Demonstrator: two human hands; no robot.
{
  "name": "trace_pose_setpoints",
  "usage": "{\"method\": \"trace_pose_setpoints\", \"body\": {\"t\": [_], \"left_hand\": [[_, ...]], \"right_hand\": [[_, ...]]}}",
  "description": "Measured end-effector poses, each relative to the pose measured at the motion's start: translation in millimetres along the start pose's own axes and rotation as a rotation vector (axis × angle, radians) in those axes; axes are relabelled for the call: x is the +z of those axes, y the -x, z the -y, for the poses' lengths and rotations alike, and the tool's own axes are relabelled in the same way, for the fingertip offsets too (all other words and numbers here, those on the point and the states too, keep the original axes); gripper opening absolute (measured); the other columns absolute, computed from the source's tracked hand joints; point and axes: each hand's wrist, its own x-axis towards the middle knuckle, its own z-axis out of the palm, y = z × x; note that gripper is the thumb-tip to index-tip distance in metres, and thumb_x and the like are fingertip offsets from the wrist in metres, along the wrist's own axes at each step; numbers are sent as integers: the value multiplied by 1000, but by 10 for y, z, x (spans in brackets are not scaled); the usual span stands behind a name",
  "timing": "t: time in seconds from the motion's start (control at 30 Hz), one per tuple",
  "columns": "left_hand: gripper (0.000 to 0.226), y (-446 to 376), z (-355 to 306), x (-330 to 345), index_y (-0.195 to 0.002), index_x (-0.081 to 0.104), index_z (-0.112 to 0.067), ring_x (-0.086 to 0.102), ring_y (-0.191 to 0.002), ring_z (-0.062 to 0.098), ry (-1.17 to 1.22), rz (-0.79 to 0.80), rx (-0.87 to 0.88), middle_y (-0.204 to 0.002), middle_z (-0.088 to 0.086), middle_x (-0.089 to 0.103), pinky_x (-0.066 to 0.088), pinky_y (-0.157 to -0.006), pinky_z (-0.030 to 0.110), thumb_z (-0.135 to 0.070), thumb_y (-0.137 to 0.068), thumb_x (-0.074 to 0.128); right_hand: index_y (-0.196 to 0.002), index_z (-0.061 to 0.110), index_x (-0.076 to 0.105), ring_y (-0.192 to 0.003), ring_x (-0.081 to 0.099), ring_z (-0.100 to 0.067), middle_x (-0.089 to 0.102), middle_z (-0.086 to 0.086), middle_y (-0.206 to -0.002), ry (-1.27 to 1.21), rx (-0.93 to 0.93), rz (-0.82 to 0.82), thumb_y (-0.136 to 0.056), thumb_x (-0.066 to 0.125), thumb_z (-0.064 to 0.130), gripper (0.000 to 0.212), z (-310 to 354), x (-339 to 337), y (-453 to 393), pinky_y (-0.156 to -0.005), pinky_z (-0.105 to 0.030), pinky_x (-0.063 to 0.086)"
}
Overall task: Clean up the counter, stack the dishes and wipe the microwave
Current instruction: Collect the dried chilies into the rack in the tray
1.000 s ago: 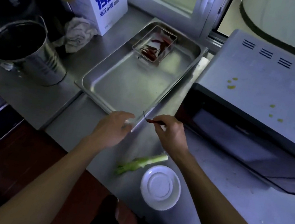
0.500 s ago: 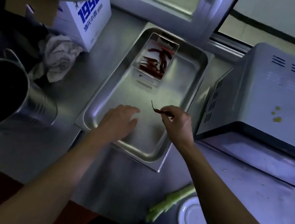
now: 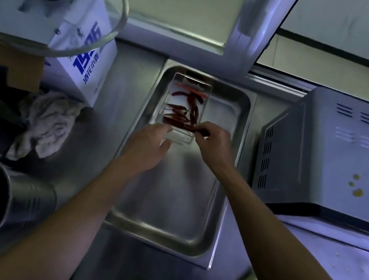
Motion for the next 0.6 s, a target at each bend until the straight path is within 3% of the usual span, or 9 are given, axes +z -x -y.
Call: {"method": "trace_pose_setpoints", "body": {"t": [0.23, 0.5, 0.6], "left_hand": [[39, -493, 144, -98, -134, 57, -20, 55, -116, 27, -33, -65, -17, -129, 4, 63, 47, -96, 46, -32, -97, 55], [35, -675, 382, 19, -130, 61, -19, 55, -118, 27, 15, -86, -34, -131, 3, 62, 46, -98, 45, -30, -98, 55], [33, -699, 427, 33, -129, 62, -19, 56, -115, 27, 27, -94, -30, -129, 3, 63, 48, -96, 46, -28, -97, 56]], "right_hand": [[-103, 14, 75, -86, 65, -6, 70, 3, -97, -26, 36, 17, -89, 66, 2, 20, 39, 272, -641, -83, -23, 56], [-101, 14, 73, -90, 62, -16, 71, -3, -96, 169, -102, 107, -91, 64, 5, 17, -58, 450, -928, -83, -37, 54], [-104, 13, 73, -89, 61, -15, 71, -3, -98, 189, -100, 136, -92, 62, 6, 18, -66, 493, -961, -82, -37, 53]]}}
